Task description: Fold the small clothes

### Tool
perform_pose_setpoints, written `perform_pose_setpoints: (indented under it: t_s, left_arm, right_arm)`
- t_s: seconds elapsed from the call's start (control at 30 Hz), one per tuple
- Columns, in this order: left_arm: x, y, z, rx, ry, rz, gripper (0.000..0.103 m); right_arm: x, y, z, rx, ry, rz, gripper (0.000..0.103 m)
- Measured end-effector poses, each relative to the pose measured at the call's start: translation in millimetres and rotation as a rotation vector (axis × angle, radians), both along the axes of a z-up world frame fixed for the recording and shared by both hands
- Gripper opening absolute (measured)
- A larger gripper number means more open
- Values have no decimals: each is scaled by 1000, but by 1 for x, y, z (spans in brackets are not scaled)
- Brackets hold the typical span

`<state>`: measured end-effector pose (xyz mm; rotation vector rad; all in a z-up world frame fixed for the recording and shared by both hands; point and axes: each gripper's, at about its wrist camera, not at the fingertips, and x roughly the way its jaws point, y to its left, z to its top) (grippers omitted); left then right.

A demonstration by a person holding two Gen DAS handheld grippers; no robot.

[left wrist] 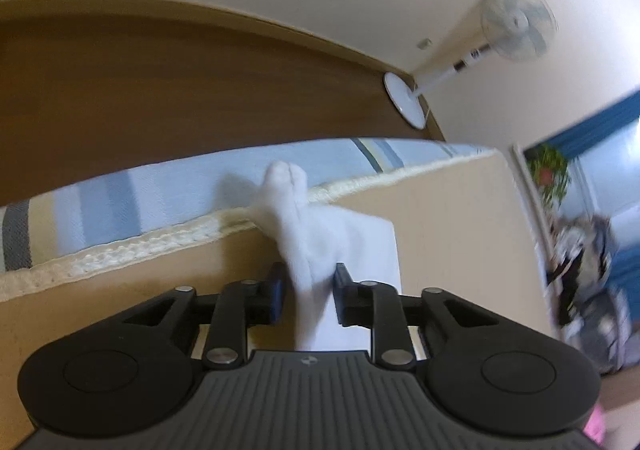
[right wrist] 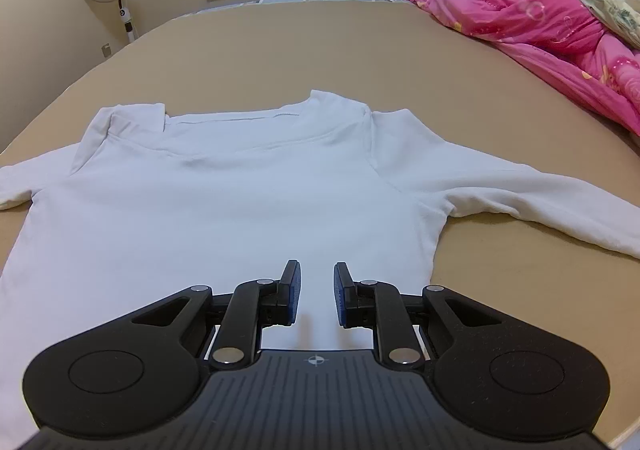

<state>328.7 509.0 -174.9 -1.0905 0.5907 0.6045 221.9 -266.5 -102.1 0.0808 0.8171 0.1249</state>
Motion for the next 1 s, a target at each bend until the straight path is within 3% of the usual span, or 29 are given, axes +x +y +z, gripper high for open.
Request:
perform_pose_setpoints:
  t_s: [0.03,0.1,0.17,0.23,0.27,0.3,0.33,0.4,0.47,0.63,0.7,0.77,0.83,0.87,0.9,1.0]
  left_arm:
    - [-1,4,-2,-8,-10,2,26]
    - [0,7,-4,-1,-29,-19,4]
    - [-11,6,10,71,-91,0,4]
    - [-28,-3,33,182,-226,29,4]
    - [-34,-8,39,230,-235,32,8]
    - [-35,-9,37,244,-192,34,12]
    - [-33,-8,27,216,-98,43,12]
    - [-33,3,0,87,3,56,12]
    - [-32,9,-14,35,22,56,12]
    - [-34,8,-9,58,55,85,4]
    - [-33,-2,13,130,4,84,4]
    - [-27,-11,23,217,20,60,4]
    - [-21,-7,-3,106,147,53,3]
    - [-26,-8,-12,67,129,81,3]
    - [-27,-9,-6,75,123,101,3]
    - [-10,-52,49,347,97,33,3]
  right_arm:
    - [0,0,0,1,0,-1,19]
    - [-1,-1,0,3,3,-3,19]
    - [-1,-2,-1,1,7,-5,19]
    - [-1,-2,-2,2,10,-9,19]
    - [-1,-2,-2,3,10,-10,19]
    - [-1,-2,-2,3,9,-10,19]
    - [0,-1,-2,2,9,-10,19]
    - [0,0,-3,0,8,-5,19]
    - [0,2,-3,-4,10,0,19]
    - [-1,2,-3,-6,11,-3,19]
    - [-1,0,-2,-7,8,-13,19]
    - [-2,-2,0,-3,-1,-21,19]
    - [-3,-4,2,18,-4,-24,19]
    - [-3,-5,2,22,0,-25,19]
    - [-3,-5,1,17,10,-30,19]
    - [-1,-12,-2,17,50,-68,19]
